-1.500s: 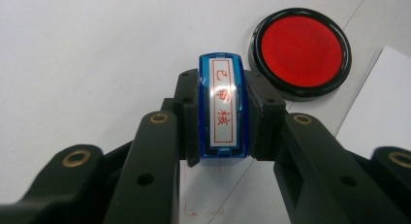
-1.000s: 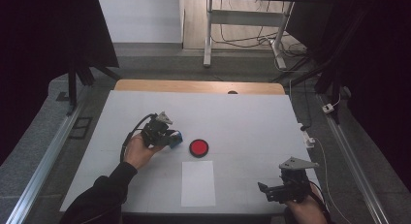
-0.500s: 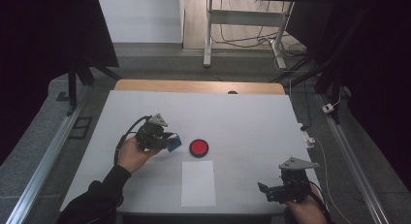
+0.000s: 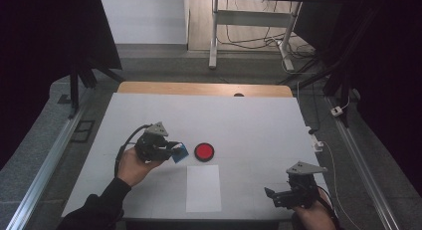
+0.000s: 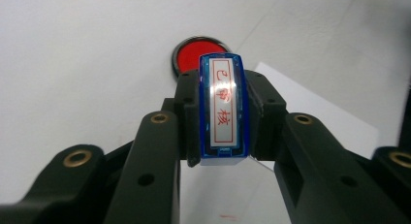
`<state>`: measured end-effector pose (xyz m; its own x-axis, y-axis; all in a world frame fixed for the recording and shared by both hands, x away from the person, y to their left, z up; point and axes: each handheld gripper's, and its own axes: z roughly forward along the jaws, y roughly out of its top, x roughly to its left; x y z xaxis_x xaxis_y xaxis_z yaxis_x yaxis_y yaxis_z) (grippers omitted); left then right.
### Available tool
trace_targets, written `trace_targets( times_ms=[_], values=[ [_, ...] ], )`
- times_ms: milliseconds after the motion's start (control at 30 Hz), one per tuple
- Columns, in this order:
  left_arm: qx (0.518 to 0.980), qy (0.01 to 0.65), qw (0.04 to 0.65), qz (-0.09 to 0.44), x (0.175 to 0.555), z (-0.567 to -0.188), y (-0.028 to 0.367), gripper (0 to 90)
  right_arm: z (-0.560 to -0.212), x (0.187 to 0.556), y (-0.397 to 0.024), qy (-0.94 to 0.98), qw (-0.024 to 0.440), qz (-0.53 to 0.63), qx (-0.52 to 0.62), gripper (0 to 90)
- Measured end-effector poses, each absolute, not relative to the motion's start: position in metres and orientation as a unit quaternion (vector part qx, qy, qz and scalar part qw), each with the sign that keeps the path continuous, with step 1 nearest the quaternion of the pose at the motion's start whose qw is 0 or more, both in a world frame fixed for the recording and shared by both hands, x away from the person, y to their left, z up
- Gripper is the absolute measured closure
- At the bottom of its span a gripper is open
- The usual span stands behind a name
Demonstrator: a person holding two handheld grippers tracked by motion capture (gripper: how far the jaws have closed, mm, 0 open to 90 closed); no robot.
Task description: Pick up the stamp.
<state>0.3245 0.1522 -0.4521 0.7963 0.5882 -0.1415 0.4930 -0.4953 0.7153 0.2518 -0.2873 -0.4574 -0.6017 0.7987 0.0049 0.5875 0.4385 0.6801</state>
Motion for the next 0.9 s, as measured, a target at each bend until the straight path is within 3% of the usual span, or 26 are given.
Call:
trace_targets(
  times_ms=[900],
  values=[
    [0.857, 0.253, 0.448, 0.035, 0.283, -0.445, 0.143, 70.5, -0.457, 0.252, -0.287, 0.834, 0.159, 0.329, 0.413, 0.0]
  ],
)
